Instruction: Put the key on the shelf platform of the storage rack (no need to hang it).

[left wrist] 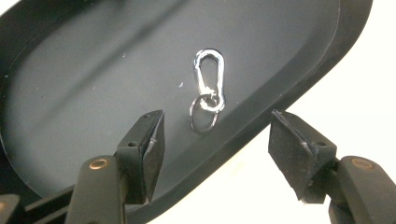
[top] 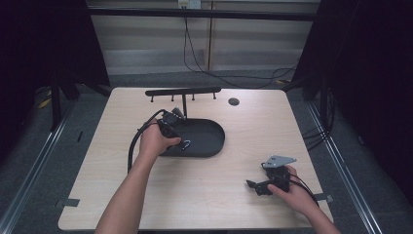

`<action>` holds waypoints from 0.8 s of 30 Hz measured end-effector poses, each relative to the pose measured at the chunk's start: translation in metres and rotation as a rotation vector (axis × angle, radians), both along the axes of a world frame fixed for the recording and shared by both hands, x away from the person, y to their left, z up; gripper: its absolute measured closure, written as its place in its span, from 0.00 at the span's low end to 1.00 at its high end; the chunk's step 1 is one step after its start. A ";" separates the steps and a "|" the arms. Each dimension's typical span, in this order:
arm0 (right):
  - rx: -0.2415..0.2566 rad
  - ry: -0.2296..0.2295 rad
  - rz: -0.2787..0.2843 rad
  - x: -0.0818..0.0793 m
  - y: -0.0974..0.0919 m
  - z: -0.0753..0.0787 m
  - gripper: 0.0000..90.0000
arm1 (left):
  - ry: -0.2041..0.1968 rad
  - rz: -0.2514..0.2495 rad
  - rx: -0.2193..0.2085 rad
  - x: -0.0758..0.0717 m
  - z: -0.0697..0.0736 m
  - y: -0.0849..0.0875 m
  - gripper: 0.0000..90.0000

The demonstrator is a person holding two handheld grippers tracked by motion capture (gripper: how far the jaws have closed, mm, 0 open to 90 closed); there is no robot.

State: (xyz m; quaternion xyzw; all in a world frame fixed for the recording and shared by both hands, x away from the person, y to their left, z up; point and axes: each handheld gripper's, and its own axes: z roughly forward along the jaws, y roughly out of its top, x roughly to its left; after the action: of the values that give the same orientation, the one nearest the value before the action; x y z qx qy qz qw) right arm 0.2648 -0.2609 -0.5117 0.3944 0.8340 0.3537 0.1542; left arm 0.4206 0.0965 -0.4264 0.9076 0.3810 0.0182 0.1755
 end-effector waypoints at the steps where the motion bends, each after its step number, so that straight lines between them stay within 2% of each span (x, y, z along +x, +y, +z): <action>1: 0.001 0.000 0.001 0.000 0.000 0.000 0.09 | 0.003 -0.002 0.003 0.000 0.001 0.001 0.40; 16: 0.002 0.000 0.001 0.000 0.000 0.000 0.09 | -0.008 -0.011 -0.035 -0.012 0.005 0.016 0.36; 24: 0.000 0.000 0.000 0.000 0.000 0.000 0.09 | -0.015 -0.015 -0.039 -0.020 0.006 0.027 0.36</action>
State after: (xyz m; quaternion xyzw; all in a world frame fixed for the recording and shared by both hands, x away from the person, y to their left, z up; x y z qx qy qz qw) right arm 0.2648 -0.2609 -0.5118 0.3943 0.8341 0.3537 0.1542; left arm 0.4003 0.1238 -0.4203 0.9066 0.3733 0.0163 0.1962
